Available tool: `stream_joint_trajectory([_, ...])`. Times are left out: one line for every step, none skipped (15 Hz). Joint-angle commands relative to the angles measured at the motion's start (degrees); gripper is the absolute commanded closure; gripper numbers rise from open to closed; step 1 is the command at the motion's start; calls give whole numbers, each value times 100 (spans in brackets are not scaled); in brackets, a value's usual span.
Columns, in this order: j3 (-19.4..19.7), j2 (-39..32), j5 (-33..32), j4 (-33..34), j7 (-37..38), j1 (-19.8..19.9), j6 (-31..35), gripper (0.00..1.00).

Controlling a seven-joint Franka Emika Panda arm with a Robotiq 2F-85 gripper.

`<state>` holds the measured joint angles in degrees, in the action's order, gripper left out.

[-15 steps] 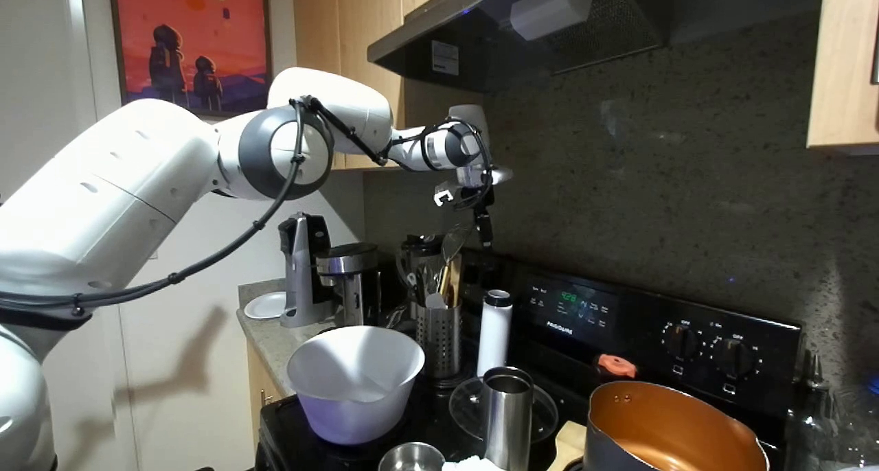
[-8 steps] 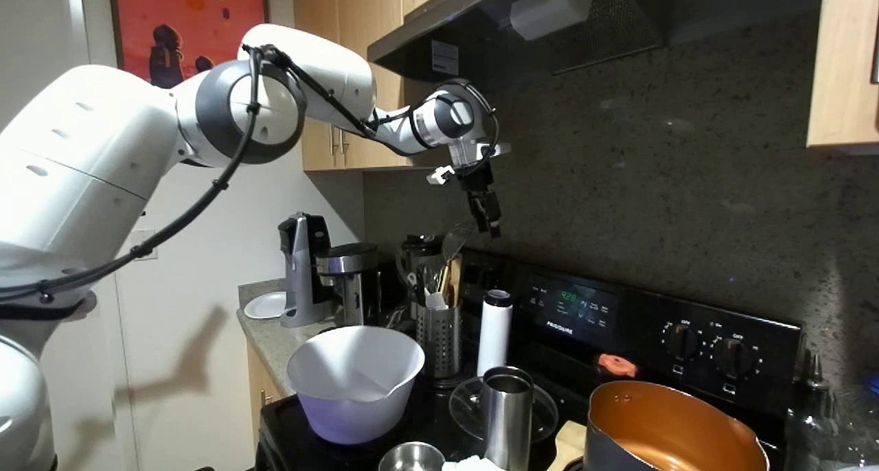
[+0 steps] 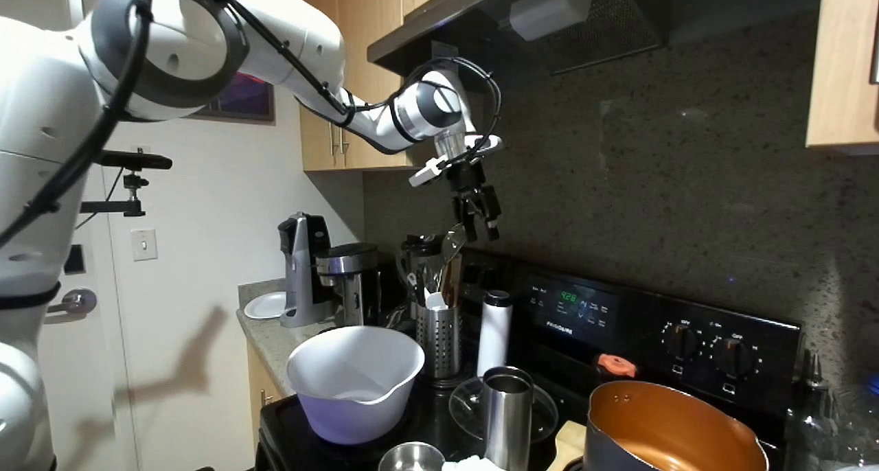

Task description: Move white flask to the back of the stove

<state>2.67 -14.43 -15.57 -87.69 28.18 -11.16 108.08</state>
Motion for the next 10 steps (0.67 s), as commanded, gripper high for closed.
stream_joint_trajectory([-166,941,-47,-1382,-470,217,651,0])
stream_joint_trajectory([-198,1128,18,-1670,-630,275,845,0])
stream_joint_trajectory([-220,1314,31,-1970,-747,320,1016,0])
stream_joint_trajectory([-244,1505,77,-2266,-904,365,1170,0])
stream_joint_trajectory([-267,1703,93,-2574,-1045,400,1300,0])
stream_joint_trajectory([-296,1891,107,-2879,-1178,433,1396,0])
stream_joint_trajectory([-321,2083,118,-3189,-1280,465,1496,0])
stream_joint_trajectory([-347,2285,145,-3509,-1414,498,1575,0])
stream_joint_trajectory([-374,2482,111,-3833,-1451,516,1737,0])
stream_joint_trajectory([-388,2685,152,-4162,-1572,534,1890,0])
